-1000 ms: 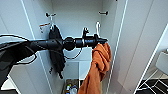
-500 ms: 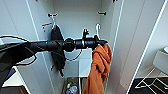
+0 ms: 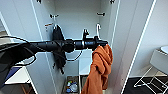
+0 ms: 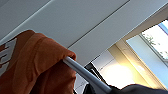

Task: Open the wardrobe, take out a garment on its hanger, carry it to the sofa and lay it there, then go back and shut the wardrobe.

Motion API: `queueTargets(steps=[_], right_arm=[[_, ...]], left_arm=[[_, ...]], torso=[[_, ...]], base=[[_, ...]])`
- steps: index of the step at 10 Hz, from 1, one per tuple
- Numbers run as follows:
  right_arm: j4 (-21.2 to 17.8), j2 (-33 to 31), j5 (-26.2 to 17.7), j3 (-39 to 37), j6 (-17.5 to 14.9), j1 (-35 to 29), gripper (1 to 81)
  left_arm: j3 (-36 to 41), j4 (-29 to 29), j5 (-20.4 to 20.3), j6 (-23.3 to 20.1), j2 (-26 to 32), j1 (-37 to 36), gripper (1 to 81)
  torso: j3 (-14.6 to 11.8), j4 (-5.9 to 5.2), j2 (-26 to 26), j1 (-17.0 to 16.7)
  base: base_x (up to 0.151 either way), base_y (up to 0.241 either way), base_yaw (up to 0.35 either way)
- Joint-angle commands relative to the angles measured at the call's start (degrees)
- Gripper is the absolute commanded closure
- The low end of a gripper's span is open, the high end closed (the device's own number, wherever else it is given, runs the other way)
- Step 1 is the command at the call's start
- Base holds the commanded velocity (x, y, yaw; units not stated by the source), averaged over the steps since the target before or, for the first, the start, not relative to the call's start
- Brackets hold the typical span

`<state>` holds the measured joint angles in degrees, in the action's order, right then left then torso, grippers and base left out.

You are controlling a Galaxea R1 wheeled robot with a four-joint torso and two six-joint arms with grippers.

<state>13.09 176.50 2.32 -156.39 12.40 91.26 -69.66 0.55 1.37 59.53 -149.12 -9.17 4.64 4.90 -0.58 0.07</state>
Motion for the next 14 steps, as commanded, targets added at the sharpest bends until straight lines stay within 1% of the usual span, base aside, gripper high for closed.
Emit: queueTargets(steps=[1, 5, 7, 8, 9, 11, 14], right_arm=[[0.18, 0.2, -3.02, 0.4, -0.18, -2.17, 1.0], [0.18, 0.29, -2.93, 0.4, -0.18, -2.17, 1.0], [0.18, 0.29, -2.93, 0.4, -0.18, -2.26, 1.0], [0.27, 0.37, -2.93, 0.4, -0.18, -2.34, 1.0], [0.27, 0.46, -2.93, 0.49, -0.18, -2.35, 1.0], [0.35, 0.46, -2.93, 0.66, -0.18, -2.52, 1.0], [0.35, 0.46, -2.93, 0.84, -0.18, -2.7, 1.0]], left_arm=[[0.13, 1.21, -5.41, -0.82, 0.57, -10.48, 81.1], [1.8, 1.21, -5.58, -0.82, 1.45, -9.25, 81.1], [4.17, 1.64, -9.53, -1.78, 2.76, -6.09, 81.1], [5.23, 2.35, -12.43, -2.57, 3.2, -3.19, 81.1], [5.67, 2.88, -13.84, -2.66, 3.38, -0.38, 81.1], [6.37, 3.76, -14.37, -2.66, 4.08, 3.23, 81.1], [6.73, 4.02, -13.67, -2.57, 5.05, 4.82, 81.1]], torso=[[0.0, 0.0, 0.0, 0.0], [0.0, 0.0, 0.0, 0.04], [0.0, 0.0, 0.0, 0.04], [0.0, 0.0, 0.0, 0.04], [0.0, 0.0, 0.0, 0.04], [0.0, 0.0, 0.0, 0.04], [0.0, 0.0, 0.0, 0.04]], base=[[-0.064, 0.0, 0.0], [0.0, 0.0, 0.0], [0.0, 0.0, 0.0], [0.0, 0.0, 0.0], [0.0, 0.0, 0.0], [0.0, 0.0, 0.0], [0.0, 0.0, 0.0]])
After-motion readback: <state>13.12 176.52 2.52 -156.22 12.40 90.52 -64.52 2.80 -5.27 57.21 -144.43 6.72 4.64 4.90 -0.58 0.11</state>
